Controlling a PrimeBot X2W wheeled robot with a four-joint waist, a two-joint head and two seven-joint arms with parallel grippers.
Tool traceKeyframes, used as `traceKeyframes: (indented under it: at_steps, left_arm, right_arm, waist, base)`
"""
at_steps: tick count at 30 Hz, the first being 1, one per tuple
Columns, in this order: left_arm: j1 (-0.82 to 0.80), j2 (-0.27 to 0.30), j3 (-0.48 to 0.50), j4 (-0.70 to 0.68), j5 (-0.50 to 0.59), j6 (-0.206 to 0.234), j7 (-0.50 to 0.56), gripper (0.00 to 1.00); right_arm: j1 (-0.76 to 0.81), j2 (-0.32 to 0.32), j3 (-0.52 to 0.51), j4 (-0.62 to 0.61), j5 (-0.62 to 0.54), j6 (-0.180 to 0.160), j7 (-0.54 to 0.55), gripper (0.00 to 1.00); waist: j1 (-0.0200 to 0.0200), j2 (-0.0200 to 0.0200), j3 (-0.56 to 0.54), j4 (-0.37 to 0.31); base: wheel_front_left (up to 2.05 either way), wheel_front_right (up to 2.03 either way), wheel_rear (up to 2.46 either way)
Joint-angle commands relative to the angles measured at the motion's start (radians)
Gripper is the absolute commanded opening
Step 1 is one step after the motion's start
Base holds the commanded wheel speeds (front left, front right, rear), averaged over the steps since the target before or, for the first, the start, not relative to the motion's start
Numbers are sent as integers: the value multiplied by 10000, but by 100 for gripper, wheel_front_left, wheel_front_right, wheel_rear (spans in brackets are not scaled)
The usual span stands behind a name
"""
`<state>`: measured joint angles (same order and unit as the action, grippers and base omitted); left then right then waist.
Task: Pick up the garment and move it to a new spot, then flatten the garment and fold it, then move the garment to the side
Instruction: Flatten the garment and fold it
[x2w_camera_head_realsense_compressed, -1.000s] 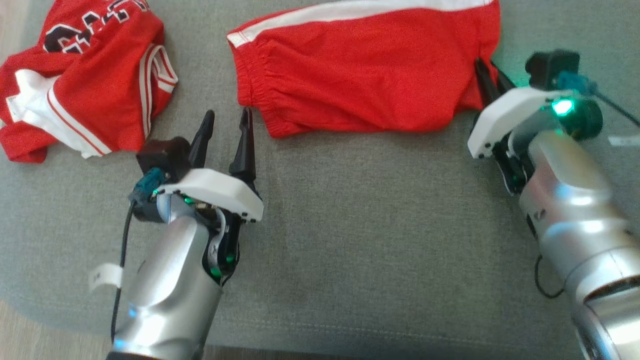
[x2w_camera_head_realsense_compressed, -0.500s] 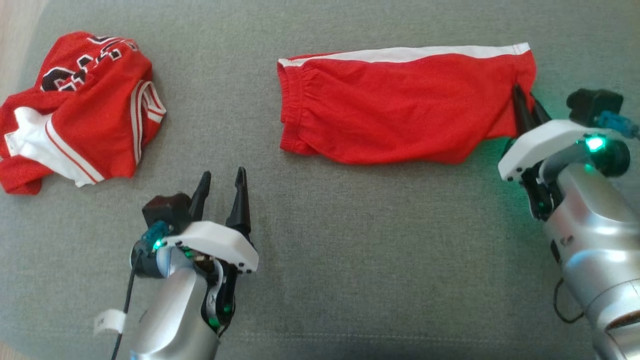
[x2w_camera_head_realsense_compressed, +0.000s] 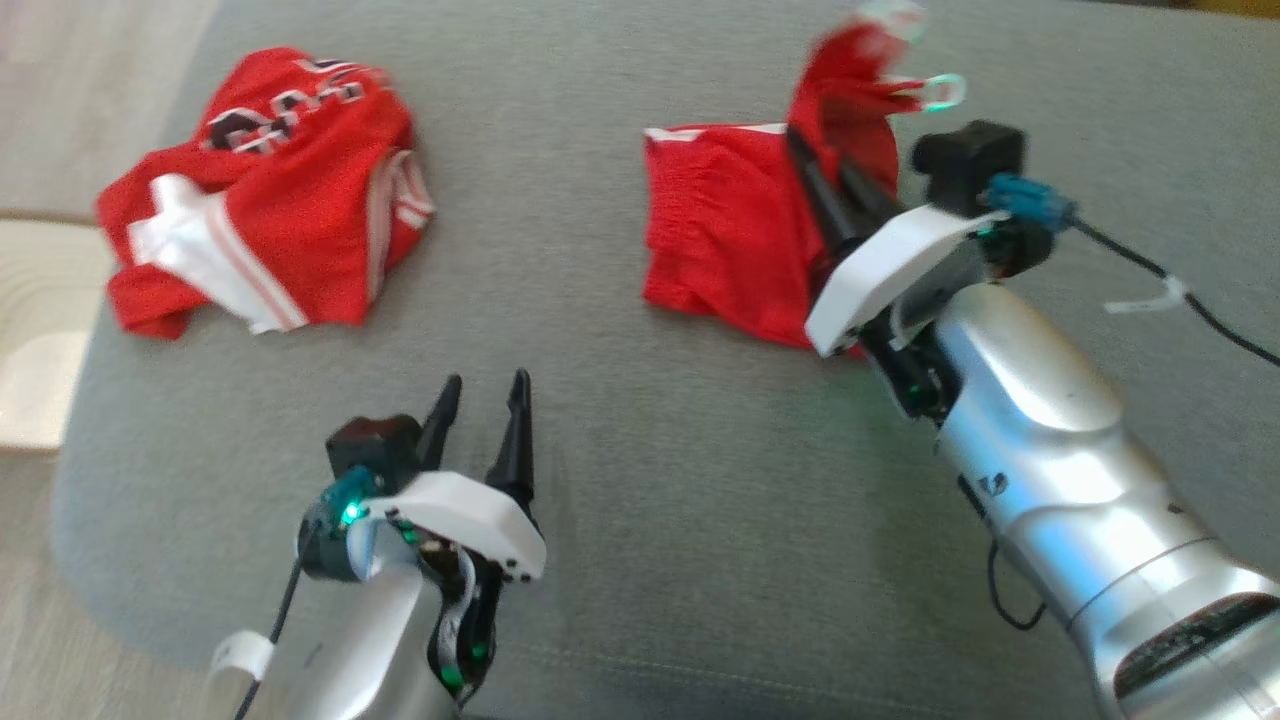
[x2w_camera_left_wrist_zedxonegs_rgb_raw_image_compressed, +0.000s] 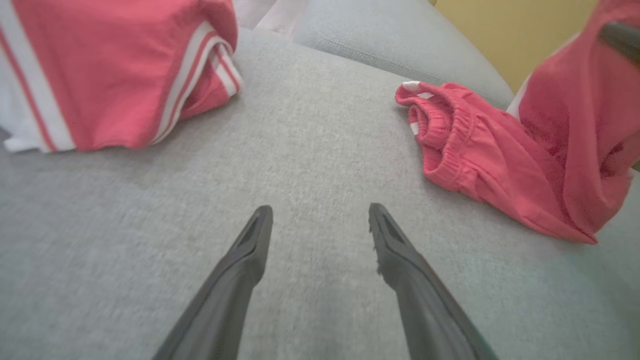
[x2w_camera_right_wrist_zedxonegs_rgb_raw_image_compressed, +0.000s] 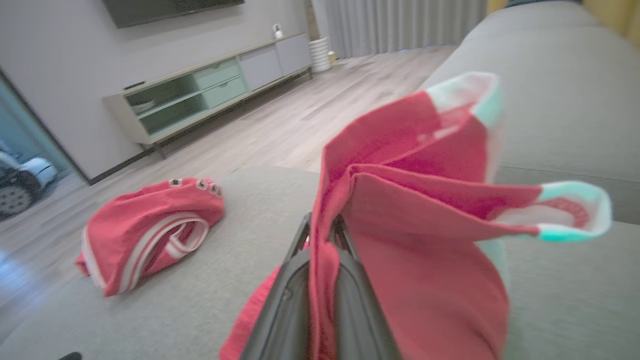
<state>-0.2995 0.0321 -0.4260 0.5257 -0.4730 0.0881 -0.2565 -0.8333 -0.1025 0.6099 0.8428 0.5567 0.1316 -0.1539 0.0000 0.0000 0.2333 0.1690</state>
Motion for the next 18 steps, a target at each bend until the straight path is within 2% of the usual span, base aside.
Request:
traceKeyframes:
  at_steps: [1, 3, 4, 5, 6, 13, 18]
  left_arm:
    - [42, 181, 162, -221, -88, 38, -53, 100]
    - [48, 181, 44, -218, -154, 64, -53, 100]
    - [47, 181, -15, -215, -173, 73, -53, 100]
    - [43, 181, -73, -218, -200, 83, -53, 100]
    - [38, 181, -124, -230, -226, 98, -53, 100]
    - [58, 181, -131, -285, -265, 280, -53, 100]
    - [68, 181, 59, -296, -80, 284, -53, 100]
  right_arm:
    - [-213, 247, 216, -307, 116, -9, 96, 0]
    - [-146, 352, 418, -230, 195, -9, 184, 0]
    - [-98, 395, 490, -136, 238, -9, 225, 18]
    - [-53, 430, 542, -56, 300, -9, 231, 73]
    - [-18, 458, 557, -1, 392, -9, 170, 100]
    - [161, 517, 888, 32, 825, -9, -421, 100]
    - [181, 393, 260, 207, 595, -9, -961, 100]
  waist:
    - [0, 0, -78, 448]
    - [0, 0, -74, 698]
    - [0, 0, -66, 802]
    - [0, 0, -48, 894]
    - [0, 0, -43, 971]
    - [0, 0, -70, 833]
    - [0, 0, -146, 338]
  base:
    - [0, 0, 0]
    - [0, 0, 0]
    - [0, 0, 0]
    - [0, 0, 0]
    - [0, 0, 0]
    - [0, 0, 0]
    - [0, 0, 0]
